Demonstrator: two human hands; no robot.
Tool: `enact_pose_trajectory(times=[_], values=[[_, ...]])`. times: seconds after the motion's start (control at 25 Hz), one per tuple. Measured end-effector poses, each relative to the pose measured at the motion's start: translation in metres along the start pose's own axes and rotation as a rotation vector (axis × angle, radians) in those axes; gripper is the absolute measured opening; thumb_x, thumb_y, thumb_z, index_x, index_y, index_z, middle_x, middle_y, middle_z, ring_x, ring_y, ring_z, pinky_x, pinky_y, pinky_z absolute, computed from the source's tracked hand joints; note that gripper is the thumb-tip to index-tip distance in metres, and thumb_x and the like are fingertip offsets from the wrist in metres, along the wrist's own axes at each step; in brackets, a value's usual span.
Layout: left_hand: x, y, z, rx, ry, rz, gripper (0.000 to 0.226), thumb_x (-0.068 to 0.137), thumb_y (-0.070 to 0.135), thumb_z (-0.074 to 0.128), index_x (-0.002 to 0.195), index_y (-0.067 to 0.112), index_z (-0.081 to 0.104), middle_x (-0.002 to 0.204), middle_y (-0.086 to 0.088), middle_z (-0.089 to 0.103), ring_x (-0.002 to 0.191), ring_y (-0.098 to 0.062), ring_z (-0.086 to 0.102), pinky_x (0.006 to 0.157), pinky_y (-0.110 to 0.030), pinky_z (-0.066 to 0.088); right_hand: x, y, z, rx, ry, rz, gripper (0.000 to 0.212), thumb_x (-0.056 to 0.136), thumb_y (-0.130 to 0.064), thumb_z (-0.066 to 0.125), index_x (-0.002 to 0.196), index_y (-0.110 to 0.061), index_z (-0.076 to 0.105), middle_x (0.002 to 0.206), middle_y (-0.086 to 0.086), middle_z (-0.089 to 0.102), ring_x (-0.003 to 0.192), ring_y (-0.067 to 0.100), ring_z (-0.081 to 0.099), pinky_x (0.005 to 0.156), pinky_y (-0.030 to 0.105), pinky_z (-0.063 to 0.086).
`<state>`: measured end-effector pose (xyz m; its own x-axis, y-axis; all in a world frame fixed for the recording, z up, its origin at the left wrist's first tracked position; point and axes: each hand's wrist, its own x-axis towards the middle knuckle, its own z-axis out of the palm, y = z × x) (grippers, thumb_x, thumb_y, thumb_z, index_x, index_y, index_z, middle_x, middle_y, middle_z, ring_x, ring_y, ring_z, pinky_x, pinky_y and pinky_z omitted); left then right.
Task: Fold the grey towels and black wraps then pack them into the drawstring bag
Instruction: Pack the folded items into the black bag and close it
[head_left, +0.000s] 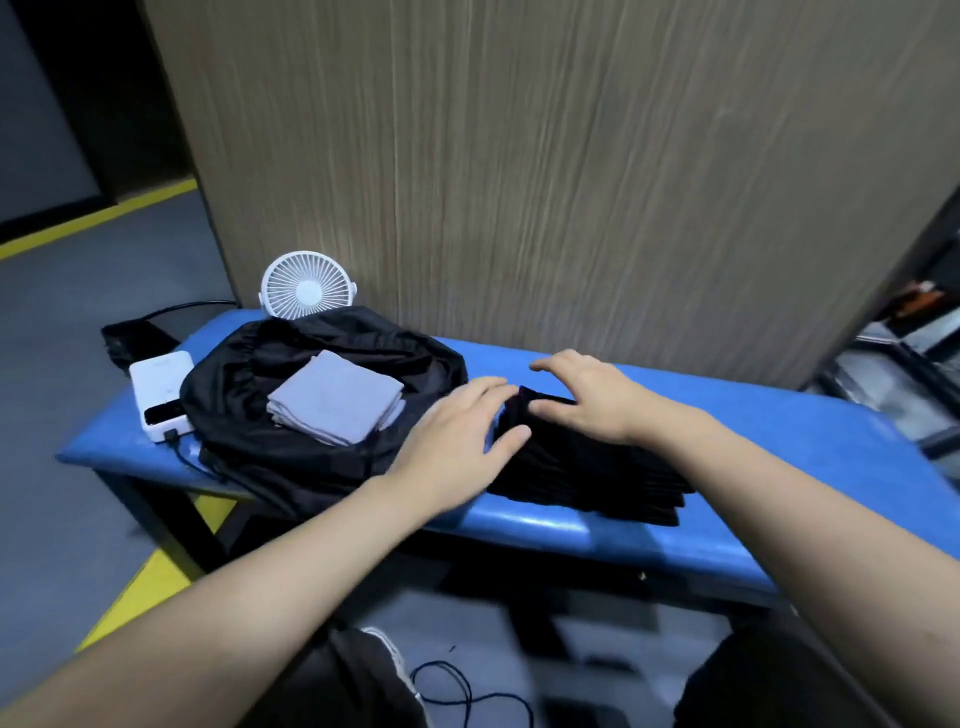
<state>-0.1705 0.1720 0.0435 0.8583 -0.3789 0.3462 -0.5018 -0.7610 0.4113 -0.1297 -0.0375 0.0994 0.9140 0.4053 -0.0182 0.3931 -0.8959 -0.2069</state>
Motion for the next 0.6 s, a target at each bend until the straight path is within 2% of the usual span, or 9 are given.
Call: enact_pose_trajectory(times=[0.16,0.28,0.4,0.52,0.6], values=[[0.012,0.020,0.029,0.061,-0.090,-0.020,0.070,0.098,0.061,0.034,0.155,0.021,0.027,0.162,0.006,0.024,0.149,-0.009,0.017,0.121,-0.033,0.018,-0.014,0.032,0.014,-0.019,-0.128,0.066,0.080,0.093,-0.062,0.051,0.157,-0.022,0.024,0.158,0.002,0.033,0.148,0.022,0.026,0.122,0.041,0.018],[0.018,0.021,0.037,0.073,-0.111,-0.037,0.073,0.097,0.063,0.031,0.157,0.022,0.022,0.164,0.007,0.017,0.151,-0.010,0.010,0.122,-0.035,0.015,-0.015,0.040,0.023,-0.025,-0.202,0.045,0.105,0.080,-0.077,0.053,0.160,-0.023,0.011,0.165,0.001,0.019,0.153,0.020,0.013,0.125,0.042,0.008],[0.026,0.014,0.043,0.125,-0.163,-0.022,0.080,0.092,0.069,0.022,0.158,0.025,0.014,0.165,0.010,0.009,0.152,-0.008,0.002,0.123,-0.035,0.010,-0.009,0.045,0.022,-0.032,-0.263,0.036,0.124,0.071,-0.079,0.064,0.160,-0.020,0.001,0.167,0.000,0.008,0.154,0.017,0.003,0.125,0.044,0.000],[0.027,0.003,0.050,0.244,-0.266,0.003,0.085,0.087,0.073,0.012,0.158,0.027,0.003,0.165,0.013,-0.002,0.151,-0.006,-0.005,0.124,-0.037,0.005,-0.001,0.046,0.033,-0.158,-0.364,0.042,0.139,0.062,-0.081,0.071,0.159,-0.019,-0.008,0.168,0.001,0.004,0.155,0.017,0.002,0.124,0.050,-0.005],[0.027,-0.003,0.055,0.282,-0.294,0.018,0.091,0.082,0.076,0.004,0.158,0.026,0.002,0.165,0.013,-0.003,0.151,-0.006,-0.006,0.124,-0.038,0.005,0.003,0.040,0.047,-0.288,-0.436,0.058,0.149,0.056,-0.083,0.072,0.158,-0.018,-0.014,0.166,0.006,0.010,0.154,0.022,0.007,0.124,0.053,-0.005]])
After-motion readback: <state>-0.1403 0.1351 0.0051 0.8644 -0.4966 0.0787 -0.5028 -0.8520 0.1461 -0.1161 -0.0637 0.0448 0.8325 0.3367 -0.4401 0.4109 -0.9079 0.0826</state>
